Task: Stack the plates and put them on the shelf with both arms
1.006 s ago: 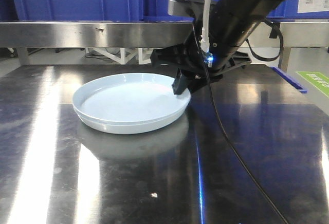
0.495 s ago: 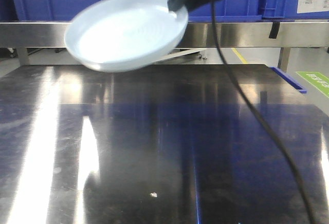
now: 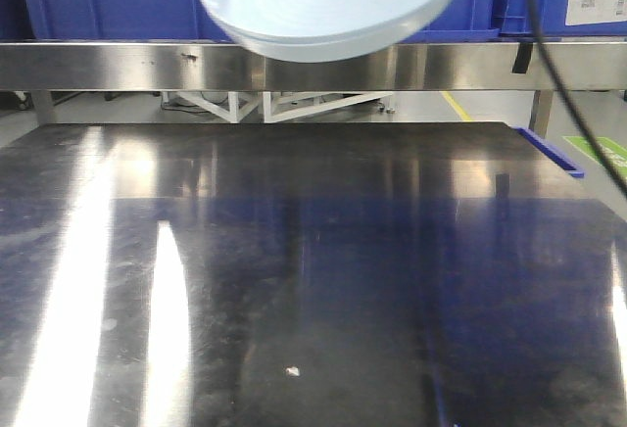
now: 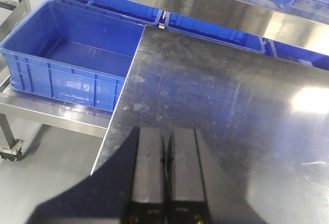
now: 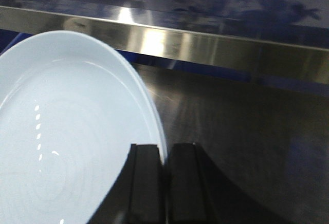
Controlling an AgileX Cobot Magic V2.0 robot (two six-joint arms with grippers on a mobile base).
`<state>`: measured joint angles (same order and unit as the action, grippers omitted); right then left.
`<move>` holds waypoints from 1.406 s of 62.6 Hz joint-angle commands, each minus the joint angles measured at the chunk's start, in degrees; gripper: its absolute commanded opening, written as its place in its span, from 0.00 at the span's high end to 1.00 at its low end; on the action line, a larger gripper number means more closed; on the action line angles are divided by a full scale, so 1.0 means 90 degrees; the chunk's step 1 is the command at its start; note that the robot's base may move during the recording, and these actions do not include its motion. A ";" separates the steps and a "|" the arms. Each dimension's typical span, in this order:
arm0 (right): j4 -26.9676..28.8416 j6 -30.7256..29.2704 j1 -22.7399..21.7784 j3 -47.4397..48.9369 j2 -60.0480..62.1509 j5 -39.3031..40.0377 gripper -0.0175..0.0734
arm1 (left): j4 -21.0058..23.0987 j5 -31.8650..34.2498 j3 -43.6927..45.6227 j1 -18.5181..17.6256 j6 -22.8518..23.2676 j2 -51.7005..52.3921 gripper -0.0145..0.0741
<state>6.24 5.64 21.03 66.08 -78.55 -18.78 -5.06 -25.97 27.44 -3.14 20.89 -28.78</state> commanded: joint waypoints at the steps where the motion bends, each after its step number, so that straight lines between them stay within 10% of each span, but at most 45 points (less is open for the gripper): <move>1: 0.0000 -0.0041 -0.0190 -0.0172 0.0669 0.0520 0.75 | -0.0030 0.0456 0.0184 0.0000 0.0049 -0.0016 0.72; 43: 0.0006 -0.0041 -0.1136 -0.3261 0.3429 0.0650 0.75 | -0.0030 0.0456 0.0184 0.0000 0.0049 -0.0016 0.72; 88: 0.0006 -0.0041 -0.1190 -0.3545 0.3828 0.0787 0.75 | -0.0030 0.0456 0.0184 0.0000 0.0049 -0.0016 0.72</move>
<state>6.04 5.52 10.63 32.48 -44.80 -17.47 -5.06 -25.97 27.44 -3.14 20.89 -28.78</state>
